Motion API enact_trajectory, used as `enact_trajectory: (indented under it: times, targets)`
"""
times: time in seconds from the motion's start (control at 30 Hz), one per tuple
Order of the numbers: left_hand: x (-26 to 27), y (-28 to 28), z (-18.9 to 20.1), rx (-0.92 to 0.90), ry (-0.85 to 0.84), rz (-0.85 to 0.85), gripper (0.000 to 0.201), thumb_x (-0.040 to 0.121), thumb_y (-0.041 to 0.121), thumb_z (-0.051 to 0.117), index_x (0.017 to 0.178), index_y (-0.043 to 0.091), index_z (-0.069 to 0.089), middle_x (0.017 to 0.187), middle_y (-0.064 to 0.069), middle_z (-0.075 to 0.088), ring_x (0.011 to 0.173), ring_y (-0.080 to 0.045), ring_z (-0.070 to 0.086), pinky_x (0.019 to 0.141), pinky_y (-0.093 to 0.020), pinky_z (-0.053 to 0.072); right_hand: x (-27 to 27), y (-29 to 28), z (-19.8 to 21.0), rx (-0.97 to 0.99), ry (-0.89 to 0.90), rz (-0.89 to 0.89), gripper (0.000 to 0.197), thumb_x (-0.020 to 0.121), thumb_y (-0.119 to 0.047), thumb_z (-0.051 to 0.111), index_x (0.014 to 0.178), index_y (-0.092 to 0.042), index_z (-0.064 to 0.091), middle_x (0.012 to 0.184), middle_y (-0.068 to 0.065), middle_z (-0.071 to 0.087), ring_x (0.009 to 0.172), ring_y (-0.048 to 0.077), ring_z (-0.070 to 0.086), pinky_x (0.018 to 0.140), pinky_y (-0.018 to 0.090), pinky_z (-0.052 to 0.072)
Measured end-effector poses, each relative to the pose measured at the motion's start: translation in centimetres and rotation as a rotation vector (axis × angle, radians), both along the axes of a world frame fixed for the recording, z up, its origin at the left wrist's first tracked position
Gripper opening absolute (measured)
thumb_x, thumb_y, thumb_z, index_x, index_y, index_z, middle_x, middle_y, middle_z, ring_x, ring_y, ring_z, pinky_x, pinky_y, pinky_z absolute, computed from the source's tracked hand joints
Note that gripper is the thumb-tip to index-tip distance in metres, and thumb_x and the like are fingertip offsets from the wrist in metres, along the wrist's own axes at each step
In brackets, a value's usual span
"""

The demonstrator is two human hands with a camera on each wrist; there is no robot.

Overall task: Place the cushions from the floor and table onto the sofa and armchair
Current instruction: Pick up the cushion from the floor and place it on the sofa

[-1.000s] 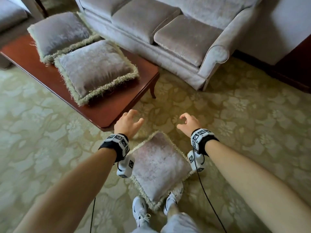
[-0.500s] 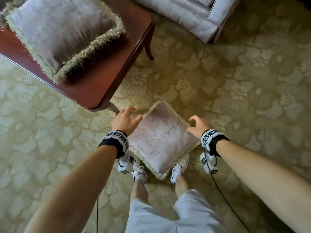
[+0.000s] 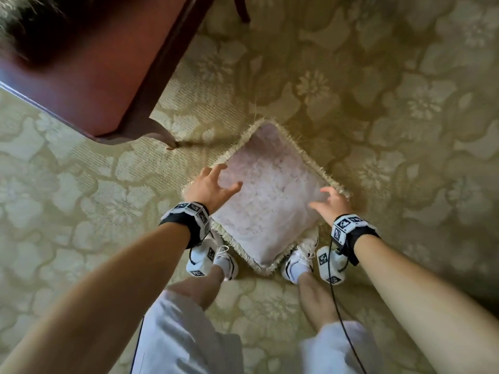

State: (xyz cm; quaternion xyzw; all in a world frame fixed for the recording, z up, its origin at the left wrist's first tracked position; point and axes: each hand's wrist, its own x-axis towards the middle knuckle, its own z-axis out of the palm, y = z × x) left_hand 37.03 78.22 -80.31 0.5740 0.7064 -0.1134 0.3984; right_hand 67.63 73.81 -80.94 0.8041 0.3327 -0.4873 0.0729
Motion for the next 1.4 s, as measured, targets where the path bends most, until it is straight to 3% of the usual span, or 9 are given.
enact_trajectory:
  times: [0.1,0.23,0.3,0.63,0.9,1.0,1.2,1.3,1.4]
  targets:
    - [0.1,-0.2,-6.1,-0.035,0.016,0.004,0.08,0.073,0.084,0.045,0.139,0.041,0.033,0.143,-0.005,0.042,0.12,-0.029,0.052,0.095,-0.049,0.048,0.3,0.3,-5.9,-0.029,0.017,-0.04,0.057,0.08,-0.036,0.075,0.129,-0.028,0.047,0.128,0.008,0.047,0.103,0.026,0.051,0.083,0.033,0.044]
    - [0.5,0.4,-13.6,-0.09,0.049,0.031,0.089,0.068,0.088,0.043,0.143,0.044,0.024,0.147,-0.003,0.037,0.129,-0.032,0.044,0.098,-0.055,0.044,1.1,1.2,-13.1,-0.015,0.002,-0.035,0.071,0.072,-0.046,0.078,0.132,-0.031,0.044,0.137,0.008,0.044,0.122,0.032,0.047,0.1,0.046,0.043]
    - [1.0,0.7,-16.5,-0.09,0.053,0.028,0.092,0.069,0.087,0.046,0.146,0.043,0.021,0.15,-0.004,0.032,0.133,-0.034,0.039,0.101,-0.057,0.041,1.6,1.9,-16.1,-0.001,-0.01,-0.031,0.078,0.073,-0.044,0.08,0.139,-0.028,0.041,0.143,0.008,0.042,0.129,0.033,0.043,0.102,0.043,0.041]
    - [2.5,1.7,-26.1,-0.097,0.109,0.002,0.103,0.064,0.09,0.048,0.148,0.041,0.016,0.148,-0.008,0.034,0.134,-0.035,0.036,0.101,-0.057,0.038,3.4,4.6,-25.5,-0.077,-0.054,0.107,0.118,0.061,-0.063,0.081,0.154,-0.026,0.018,0.16,0.009,0.018,0.146,0.037,0.017,0.115,0.056,0.022]
    - [2.5,2.8,-28.6,-0.216,0.143,0.086,0.131,0.048,0.095,0.055,0.151,0.042,-0.005,0.162,-0.007,0.005,0.146,-0.037,0.013,0.11,-0.063,0.024,4.3,6.1,-26.9,-0.138,0.034,0.058,0.142,0.053,-0.054,0.089,0.154,-0.032,-0.009,0.163,0.009,-0.008,0.15,0.031,0.0,0.119,0.054,0.014]
    - [2.2,2.6,-29.0,-0.233,0.146,0.09,0.136,0.041,0.099,0.049,0.15,0.04,-0.006,0.157,-0.011,0.023,0.143,-0.036,0.024,0.11,-0.062,0.022,4.5,5.8,-27.2,-0.139,0.063,0.003,0.135,0.064,-0.043,0.088,0.154,-0.029,-0.011,0.163,0.007,-0.002,0.149,0.031,0.007,0.116,0.05,0.016]
    - [2.0,2.2,-28.0,-0.227,0.125,0.1,0.124,0.051,0.097,0.048,0.149,0.03,0.012,0.142,-0.011,0.05,0.135,-0.034,0.04,0.117,-0.056,0.005,4.5,4.8,-27.3,-0.139,0.026,0.058,0.139,0.052,-0.059,0.088,0.155,-0.027,0.001,0.163,0.01,0.008,0.148,0.034,0.013,0.116,0.058,0.02]
    - [1.9,1.9,-27.1,-0.199,0.102,0.1,0.123,0.051,0.098,0.045,0.145,0.022,0.023,0.132,-0.008,0.058,0.119,-0.033,0.056,0.115,-0.053,0.018,4.3,4.5,-26.4,-0.137,-0.003,0.112,0.135,0.053,-0.067,0.083,0.155,-0.022,0.007,0.161,0.013,0.016,0.147,0.036,0.017,0.115,0.061,0.02]
    - [2.1,0.9,-25.5,-0.13,0.085,0.101,0.123,0.053,0.097,0.044,0.146,0.019,0.026,0.134,-0.014,0.055,0.117,-0.035,0.055,0.105,-0.049,0.039,4.2,3.9,-25.1,-0.15,-0.069,0.205,0.132,0.057,-0.072,0.077,0.154,-0.013,0.01,0.157,0.016,0.025,0.143,0.038,0.027,0.114,0.056,0.025]
